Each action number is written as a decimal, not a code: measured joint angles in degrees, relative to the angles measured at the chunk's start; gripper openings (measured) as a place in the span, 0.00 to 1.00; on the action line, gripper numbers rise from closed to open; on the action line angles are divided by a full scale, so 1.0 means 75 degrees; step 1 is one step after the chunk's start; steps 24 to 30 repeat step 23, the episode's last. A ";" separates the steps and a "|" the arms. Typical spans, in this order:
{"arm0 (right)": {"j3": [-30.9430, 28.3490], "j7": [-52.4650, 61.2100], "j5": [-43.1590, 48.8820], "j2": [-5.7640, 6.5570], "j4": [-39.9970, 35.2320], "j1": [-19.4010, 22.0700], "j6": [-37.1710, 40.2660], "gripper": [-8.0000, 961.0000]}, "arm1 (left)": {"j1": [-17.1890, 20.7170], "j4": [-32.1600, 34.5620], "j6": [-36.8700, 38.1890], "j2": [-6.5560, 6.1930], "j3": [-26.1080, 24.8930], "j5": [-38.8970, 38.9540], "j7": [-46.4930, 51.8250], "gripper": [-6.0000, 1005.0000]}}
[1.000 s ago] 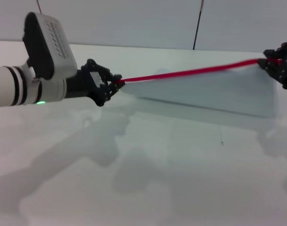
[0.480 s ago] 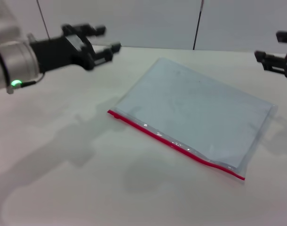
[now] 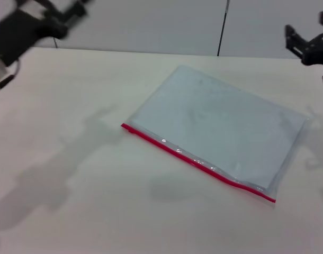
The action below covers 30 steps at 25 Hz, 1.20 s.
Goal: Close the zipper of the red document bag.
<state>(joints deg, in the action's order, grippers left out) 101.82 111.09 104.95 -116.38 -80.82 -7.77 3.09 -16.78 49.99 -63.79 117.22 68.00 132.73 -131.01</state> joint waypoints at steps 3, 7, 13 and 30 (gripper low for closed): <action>0.0509 0.0467 -0.0097 0.0015 0.0860 -0.0361 -0.1490 0.75 | 0.0170 -0.0310 0.0056 -0.0032 0.0612 0.1409 -0.1009 0.60; 0.0577 0.1529 -0.0092 0.0039 0.1634 -0.0782 -0.2009 0.75 | 0.0203 -0.0338 0.0418 -0.0003 0.1073 0.1784 -0.1540 0.60; 0.0560 0.2362 -0.0020 0.0059 0.2164 -0.0931 -0.2301 0.75 | 0.0161 -0.0463 0.0690 -0.0018 0.1395 0.2146 -0.1762 0.60; 0.0576 0.2415 -0.0041 0.0061 0.2230 -0.0934 -0.2401 0.75 | 0.0106 -0.0674 0.0701 -0.0033 0.1395 0.2188 -0.1792 0.60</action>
